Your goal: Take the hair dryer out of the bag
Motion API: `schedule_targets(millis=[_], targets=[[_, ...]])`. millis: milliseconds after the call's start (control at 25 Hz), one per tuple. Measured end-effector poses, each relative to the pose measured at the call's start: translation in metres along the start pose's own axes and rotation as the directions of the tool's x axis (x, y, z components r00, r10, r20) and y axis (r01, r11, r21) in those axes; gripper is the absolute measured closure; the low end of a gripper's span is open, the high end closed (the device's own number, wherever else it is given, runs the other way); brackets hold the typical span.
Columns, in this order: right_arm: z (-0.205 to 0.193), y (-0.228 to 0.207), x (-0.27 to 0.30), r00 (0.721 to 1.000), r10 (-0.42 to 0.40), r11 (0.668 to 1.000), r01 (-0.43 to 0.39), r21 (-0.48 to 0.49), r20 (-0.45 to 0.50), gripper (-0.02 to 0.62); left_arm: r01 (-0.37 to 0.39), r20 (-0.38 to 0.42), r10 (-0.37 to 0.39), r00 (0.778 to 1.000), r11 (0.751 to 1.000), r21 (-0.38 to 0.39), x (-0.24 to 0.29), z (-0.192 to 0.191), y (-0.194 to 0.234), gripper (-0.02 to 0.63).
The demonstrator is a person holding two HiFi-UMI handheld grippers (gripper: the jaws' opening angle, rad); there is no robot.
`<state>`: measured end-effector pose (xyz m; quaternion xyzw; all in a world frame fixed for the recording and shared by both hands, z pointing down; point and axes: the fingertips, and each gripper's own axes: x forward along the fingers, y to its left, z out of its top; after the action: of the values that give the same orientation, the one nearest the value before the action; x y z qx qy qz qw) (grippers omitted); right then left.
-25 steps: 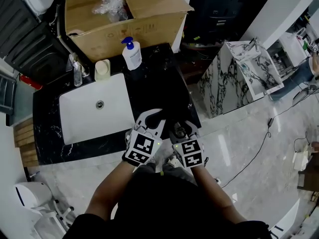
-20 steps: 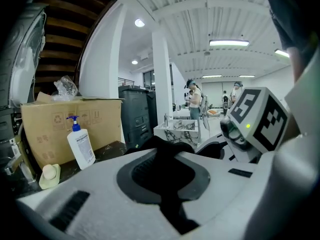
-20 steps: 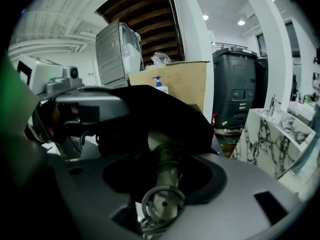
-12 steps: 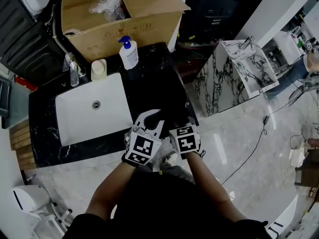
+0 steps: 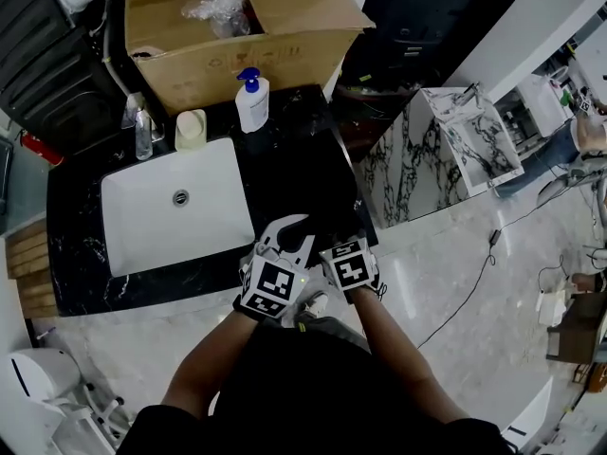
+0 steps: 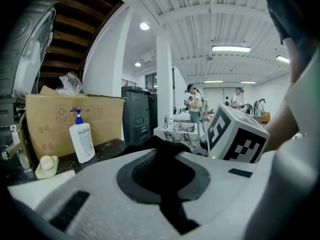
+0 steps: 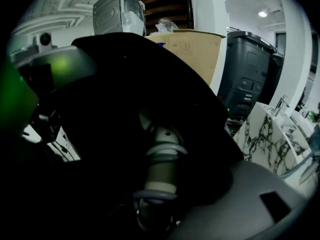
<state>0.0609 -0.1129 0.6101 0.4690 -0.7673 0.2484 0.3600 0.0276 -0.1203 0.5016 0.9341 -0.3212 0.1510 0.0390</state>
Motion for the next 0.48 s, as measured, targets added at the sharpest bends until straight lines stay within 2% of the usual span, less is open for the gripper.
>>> schedule_targets(millis=[200,480], targets=[[0.002,0.0,0.001,0.999,0.04,0.999,-0.04,-0.008,0.006,0.335,0.012,-0.022,-0.013,1.0,1.0,-0.029,-0.005,-0.022,-0.002,0.574],[0.004,-0.008,-0.007,0.989,0.114,0.988,-0.123,0.096,0.094,0.347,0.024,-0.069,-0.026,0.997,0.999,-0.03,-0.012,-0.043,-0.003,0.574]])
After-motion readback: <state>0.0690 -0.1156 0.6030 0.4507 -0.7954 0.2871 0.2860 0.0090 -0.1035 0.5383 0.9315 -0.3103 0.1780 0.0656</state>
